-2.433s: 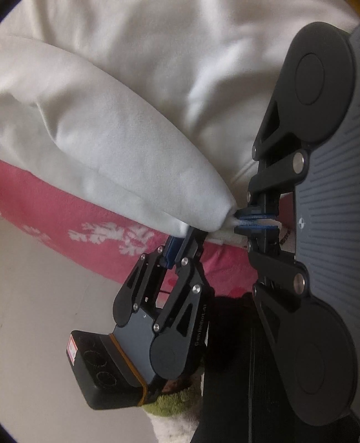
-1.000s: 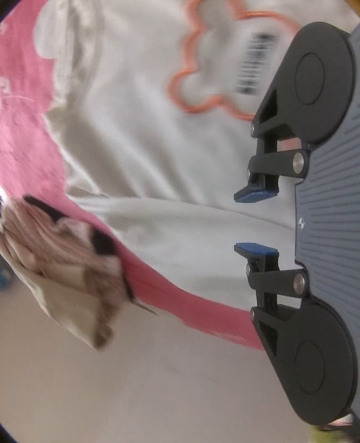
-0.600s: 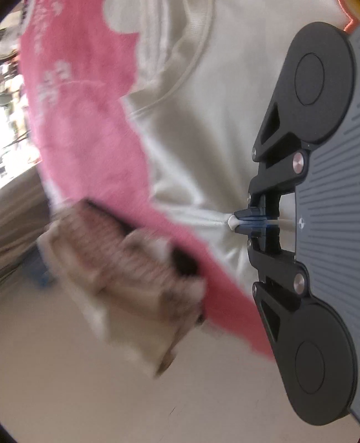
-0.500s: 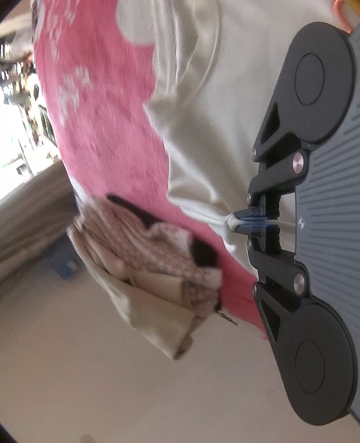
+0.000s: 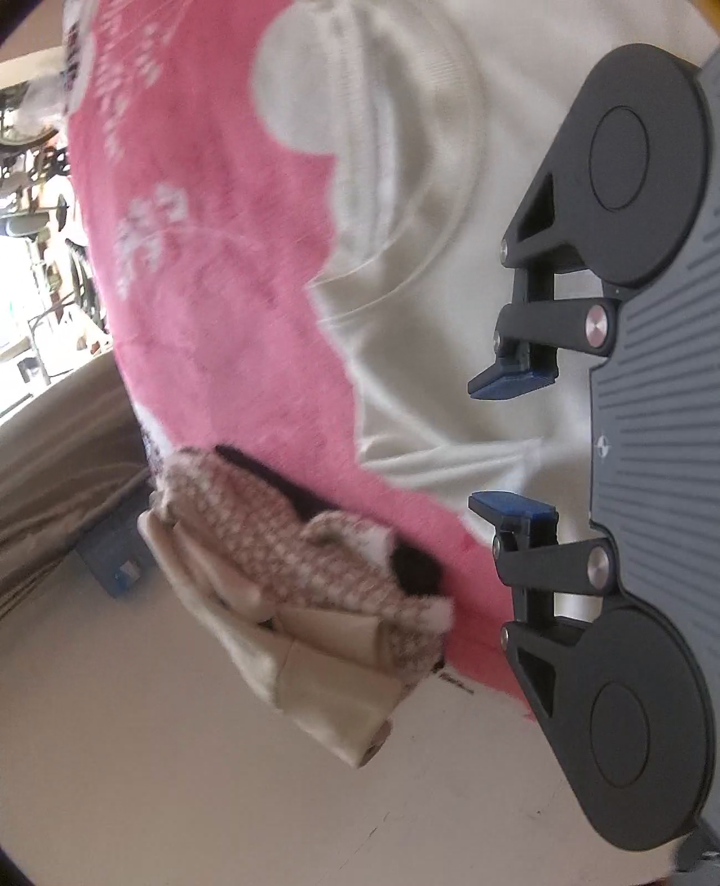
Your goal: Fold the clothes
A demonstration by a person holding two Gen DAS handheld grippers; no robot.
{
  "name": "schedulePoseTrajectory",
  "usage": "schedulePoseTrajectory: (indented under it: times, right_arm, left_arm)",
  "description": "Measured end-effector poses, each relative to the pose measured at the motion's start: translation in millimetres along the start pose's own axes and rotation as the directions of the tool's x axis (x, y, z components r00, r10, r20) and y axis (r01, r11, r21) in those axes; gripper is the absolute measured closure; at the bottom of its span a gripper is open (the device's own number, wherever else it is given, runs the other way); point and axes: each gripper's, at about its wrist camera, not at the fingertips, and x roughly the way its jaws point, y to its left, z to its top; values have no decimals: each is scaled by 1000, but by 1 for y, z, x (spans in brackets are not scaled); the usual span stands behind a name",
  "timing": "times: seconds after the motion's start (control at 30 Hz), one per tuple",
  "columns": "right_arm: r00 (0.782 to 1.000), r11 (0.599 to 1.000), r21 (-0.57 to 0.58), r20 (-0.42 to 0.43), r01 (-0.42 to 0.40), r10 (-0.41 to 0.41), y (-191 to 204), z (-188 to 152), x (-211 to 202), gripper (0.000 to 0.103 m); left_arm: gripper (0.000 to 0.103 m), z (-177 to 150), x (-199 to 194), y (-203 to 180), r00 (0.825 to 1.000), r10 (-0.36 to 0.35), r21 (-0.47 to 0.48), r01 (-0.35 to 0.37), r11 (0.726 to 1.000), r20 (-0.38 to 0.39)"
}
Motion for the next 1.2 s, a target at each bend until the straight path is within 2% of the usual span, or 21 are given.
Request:
schedulePoseTrajectory:
  times: [0.07, 0.13, 0.17, 0.2, 0.27, 0.43, 0.63, 0.7, 0.73, 0.77, 0.8, 0.83, 0.87, 0.9, 0.93, 1.0, 1.03, 1.2]
  right_arm:
    - [1000, 1000, -8, -9, 4, -4, 8, 11, 6, 62]
    - [999, 1000, -20, -32, 17, -18, 16, 19, 14, 63]
    - [998, 999, -27, -46, 35, -36, 20, 22, 19, 63]
    - [997, 998, -35, -59, 53, -55, 24, 26, 23, 63]
    - [992, 995, -51, -86, 88, -92, 32, 33, 33, 63]
    - [976, 983, -68, -129, 169, -177, 44, 54, 59, 63]
    - [942, 966, -79, -215, 247, -259, 48, 69, 99, 63]
    - [929, 962, -72, -249, 265, -274, 45, 69, 109, 63]
    - [923, 960, -67, -263, 273, -281, 42, 68, 113, 66]
    - [921, 959, -63, -268, 277, -284, 40, 68, 115, 74]
    - [925, 960, -61, -257, 274, -280, 39, 68, 113, 81]
    - [929, 961, -60, -246, 271, -277, 37, 68, 112, 92]
    - [933, 962, -59, -235, 268, -274, 36, 68, 110, 95]
    - [944, 967, -45, -210, 253, -256, 33, 68, 106, 95]
    - [964, 977, -8, -159, 214, -212, 28, 67, 99, 95]
    - [991, 990, 59, -50, 129, -126, 17, 64, 84, 95]
    - [995, 991, 84, -10, 101, -100, 12, 62, 81, 95]
    - [995, 981, 171, 22, 96, -101, -17, 38, 99, 96]
  left_arm:
    - [64, 18, -13, 23, 988, 88, -91, -77, 993, 126]
    - [63, 37, -24, 47, 954, 181, -194, -135, 972, 240]
    - [63, 46, -24, 62, 936, 203, -269, -124, 955, 288]
    - [63, 54, -21, 74, 925, 201, -319, -94, 943, 321]
    - [63, 69, -11, 91, 909, 193, -372, -46, 927, 369]
    - [63, 93, 13, 111, 885, 174, -400, 15, 916, 432]
    - [63, 111, 19, 117, 854, 189, -326, -23, 945, 485]
    - [63, 117, 23, 115, 849, 187, -294, -39, 955, 494]
    - [63, 120, 25, 114, 848, 185, -279, -45, 959, 498]
    - [62, 124, 26, 114, 846, 182, -265, -51, 963, 501]
    - [62, 126, 28, 113, 844, 180, -251, -56, 966, 505]
    - [62, 127, 30, 113, 841, 180, -245, -58, 968, 511]
    - [63, 128, 31, 113, 838, 179, -238, -60, 969, 516]
    - [65, 128, 32, 112, 835, 180, -231, -65, 971, 520]
    - [69, 127, 34, 108, 831, 190, -216, -86, 973, 523]
    - [89, 125, 38, 102, 827, 206, -191, -121, 974, 524]
    - [90, 124, 39, 100, 826, 212, -181, -136, 974, 522]
    - [94, 121, 40, 97, 818, 234, -183, -159, 970, 526]
